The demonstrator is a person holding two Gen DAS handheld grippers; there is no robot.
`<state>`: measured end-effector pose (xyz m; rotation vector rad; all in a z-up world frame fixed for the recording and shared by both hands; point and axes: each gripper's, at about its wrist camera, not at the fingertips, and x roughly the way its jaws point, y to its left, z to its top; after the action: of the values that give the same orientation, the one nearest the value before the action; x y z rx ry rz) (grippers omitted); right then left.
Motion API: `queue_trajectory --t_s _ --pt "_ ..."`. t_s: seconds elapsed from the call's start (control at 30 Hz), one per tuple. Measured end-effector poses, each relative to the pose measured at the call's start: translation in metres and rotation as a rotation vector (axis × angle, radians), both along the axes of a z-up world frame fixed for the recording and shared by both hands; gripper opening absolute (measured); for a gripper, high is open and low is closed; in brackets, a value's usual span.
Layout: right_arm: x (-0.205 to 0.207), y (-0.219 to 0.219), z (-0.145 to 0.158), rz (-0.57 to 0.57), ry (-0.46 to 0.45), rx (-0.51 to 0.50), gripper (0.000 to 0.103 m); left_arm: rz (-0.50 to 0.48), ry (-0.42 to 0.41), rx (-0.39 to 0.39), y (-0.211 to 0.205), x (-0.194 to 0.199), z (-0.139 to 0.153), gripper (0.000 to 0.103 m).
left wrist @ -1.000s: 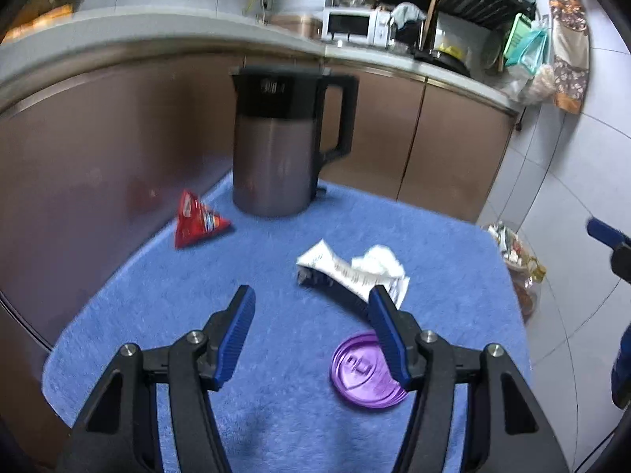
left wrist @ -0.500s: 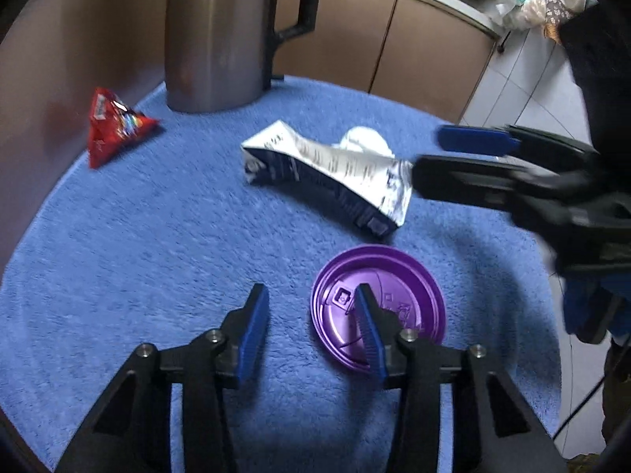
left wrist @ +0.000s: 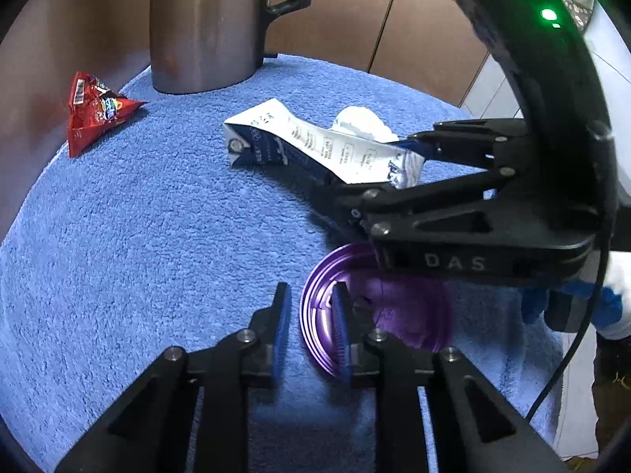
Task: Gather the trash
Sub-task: 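Grasp the purple cup lid with the left tool while the right tool grasps the milk carton, then carry the lid and carton to the steel bin and open both tools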
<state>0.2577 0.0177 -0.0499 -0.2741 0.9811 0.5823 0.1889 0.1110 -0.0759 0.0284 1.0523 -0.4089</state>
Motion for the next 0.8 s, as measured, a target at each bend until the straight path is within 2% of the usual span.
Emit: queue_trajectory --t_s 0.1,0.17,0.43,0.53,0.57,0.8 --pt "-0.006 -0.001 0.009 -0.002 -0.021 0.023 0.042 0.013 0.012 0.002 0.000 0.001 0.000 0.019" --pt "-0.011 -0.005 0.018 -0.011 -0.037 0.049 0.035 0.023 0.019 0.005 0.001 0.003 -0.001 0.019" --pt "-0.042 -0.033 0.056 -0.061 -0.094 0.137 0.034 0.077 0.041 -0.007 0.007 0.003 0.000 0.020" --pt "-0.055 -0.040 0.065 -0.074 -0.111 0.153 0.034 0.082 0.044 -0.022 0.006 -0.001 0.002 0.013" --pt "-0.059 -0.043 0.068 -0.077 -0.115 0.160 0.034 0.088 0.052 -0.040 0.006 -0.003 0.002 0.005" --pt "-0.096 -0.070 0.093 -0.106 -0.172 0.208 0.034 0.166 0.037 -0.121 0.018 -0.018 0.014 0.004"
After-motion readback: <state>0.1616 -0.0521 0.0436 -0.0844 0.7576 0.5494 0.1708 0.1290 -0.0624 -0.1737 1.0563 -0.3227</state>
